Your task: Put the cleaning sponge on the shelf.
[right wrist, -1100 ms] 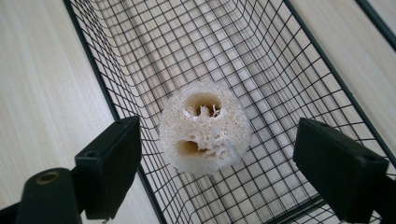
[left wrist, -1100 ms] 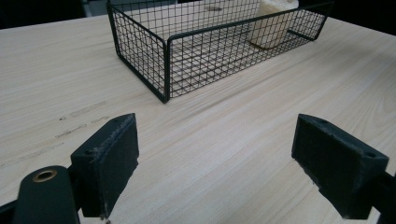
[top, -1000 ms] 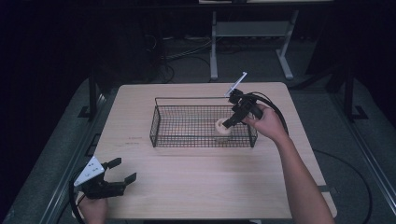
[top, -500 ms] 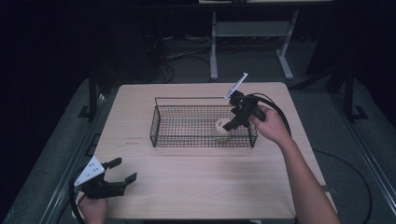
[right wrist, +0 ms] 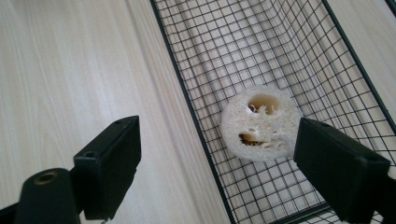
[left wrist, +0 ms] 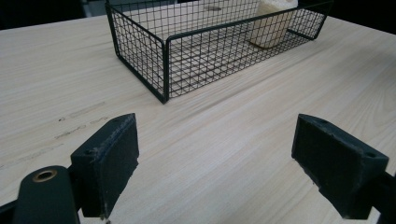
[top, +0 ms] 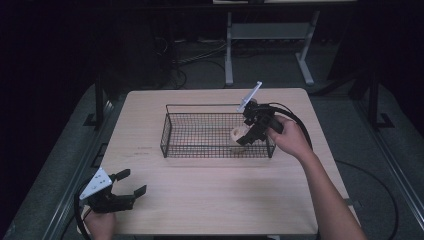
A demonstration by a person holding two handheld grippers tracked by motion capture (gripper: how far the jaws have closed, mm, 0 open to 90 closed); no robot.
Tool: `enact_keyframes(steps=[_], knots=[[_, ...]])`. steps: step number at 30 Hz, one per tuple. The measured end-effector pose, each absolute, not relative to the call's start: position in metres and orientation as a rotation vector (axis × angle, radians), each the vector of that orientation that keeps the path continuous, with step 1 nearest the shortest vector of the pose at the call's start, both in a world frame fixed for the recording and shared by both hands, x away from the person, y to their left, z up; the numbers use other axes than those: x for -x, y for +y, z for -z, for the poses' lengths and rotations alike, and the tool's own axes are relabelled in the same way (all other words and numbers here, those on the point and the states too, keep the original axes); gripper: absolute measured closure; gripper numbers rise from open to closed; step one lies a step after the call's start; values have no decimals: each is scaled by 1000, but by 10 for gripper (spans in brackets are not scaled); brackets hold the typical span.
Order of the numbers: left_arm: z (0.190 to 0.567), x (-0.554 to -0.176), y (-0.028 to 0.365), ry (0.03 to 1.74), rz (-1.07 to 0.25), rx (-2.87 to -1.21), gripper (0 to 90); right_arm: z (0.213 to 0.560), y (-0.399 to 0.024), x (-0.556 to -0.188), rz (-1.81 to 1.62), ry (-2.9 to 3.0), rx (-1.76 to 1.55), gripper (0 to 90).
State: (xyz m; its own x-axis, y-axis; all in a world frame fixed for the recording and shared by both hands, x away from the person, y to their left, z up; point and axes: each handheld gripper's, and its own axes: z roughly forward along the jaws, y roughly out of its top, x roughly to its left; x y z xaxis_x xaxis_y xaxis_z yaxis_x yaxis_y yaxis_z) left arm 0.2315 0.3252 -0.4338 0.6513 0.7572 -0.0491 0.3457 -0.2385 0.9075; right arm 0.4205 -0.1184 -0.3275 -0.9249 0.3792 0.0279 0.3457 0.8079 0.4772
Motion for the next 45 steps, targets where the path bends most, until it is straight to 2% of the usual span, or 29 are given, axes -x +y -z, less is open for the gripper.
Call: enact_keyframes(steps=[33,45], knots=[[434,-231,324,877,-500,-1844,136,350,-130,-372,-734,2948,-532,148],[434,-232,323,875,-500,-1848,137,373,-141,-347,-769,2964,-542,148]])
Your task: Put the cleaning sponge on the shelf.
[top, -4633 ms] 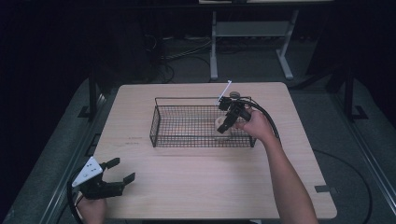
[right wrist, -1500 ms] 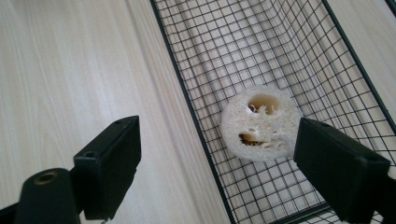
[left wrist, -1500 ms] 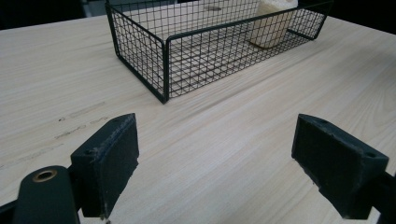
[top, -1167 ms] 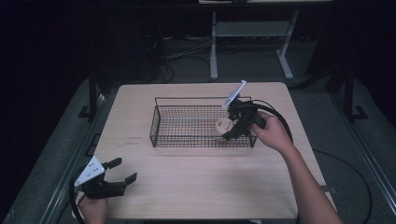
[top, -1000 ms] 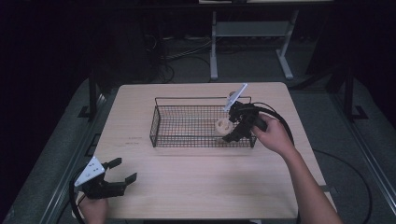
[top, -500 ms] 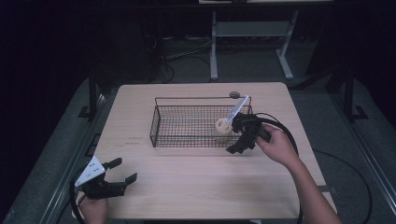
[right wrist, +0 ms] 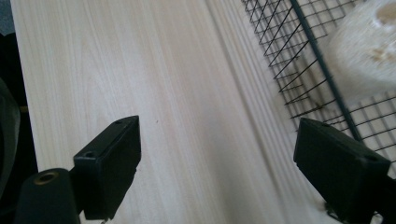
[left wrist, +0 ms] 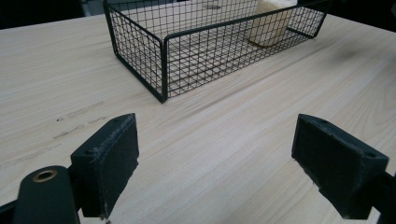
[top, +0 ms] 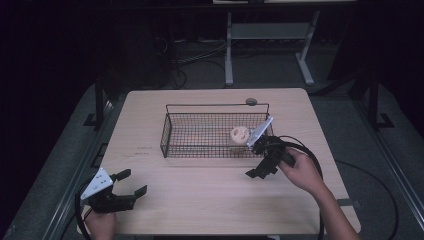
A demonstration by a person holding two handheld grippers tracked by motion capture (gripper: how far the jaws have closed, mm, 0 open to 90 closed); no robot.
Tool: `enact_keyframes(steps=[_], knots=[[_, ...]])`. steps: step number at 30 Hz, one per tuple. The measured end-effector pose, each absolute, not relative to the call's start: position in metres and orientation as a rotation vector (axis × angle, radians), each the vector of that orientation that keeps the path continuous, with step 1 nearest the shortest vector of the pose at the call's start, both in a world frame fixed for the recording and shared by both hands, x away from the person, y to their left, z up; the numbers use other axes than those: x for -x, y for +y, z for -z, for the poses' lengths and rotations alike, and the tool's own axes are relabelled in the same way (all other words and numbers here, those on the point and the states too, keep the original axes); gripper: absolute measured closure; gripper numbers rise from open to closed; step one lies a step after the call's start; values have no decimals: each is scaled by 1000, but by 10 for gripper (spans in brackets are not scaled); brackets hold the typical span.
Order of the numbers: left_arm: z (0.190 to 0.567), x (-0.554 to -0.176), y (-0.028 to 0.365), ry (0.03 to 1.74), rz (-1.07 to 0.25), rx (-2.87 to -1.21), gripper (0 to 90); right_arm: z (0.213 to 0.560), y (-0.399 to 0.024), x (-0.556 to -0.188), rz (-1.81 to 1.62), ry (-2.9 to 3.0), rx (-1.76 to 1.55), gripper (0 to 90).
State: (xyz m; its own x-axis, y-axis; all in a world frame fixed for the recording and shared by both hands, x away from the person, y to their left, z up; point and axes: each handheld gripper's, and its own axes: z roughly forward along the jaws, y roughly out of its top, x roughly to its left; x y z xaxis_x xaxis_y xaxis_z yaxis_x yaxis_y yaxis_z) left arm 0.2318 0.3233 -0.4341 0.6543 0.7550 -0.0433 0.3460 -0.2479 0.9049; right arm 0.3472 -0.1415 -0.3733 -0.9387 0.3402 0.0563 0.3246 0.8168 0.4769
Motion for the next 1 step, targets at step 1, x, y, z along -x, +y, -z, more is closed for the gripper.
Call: enact_keyframes(steps=[1], knots=[[434,-232,323,877,-501,-1847,137,378,-145,-343,-783,2964,-566,148]])
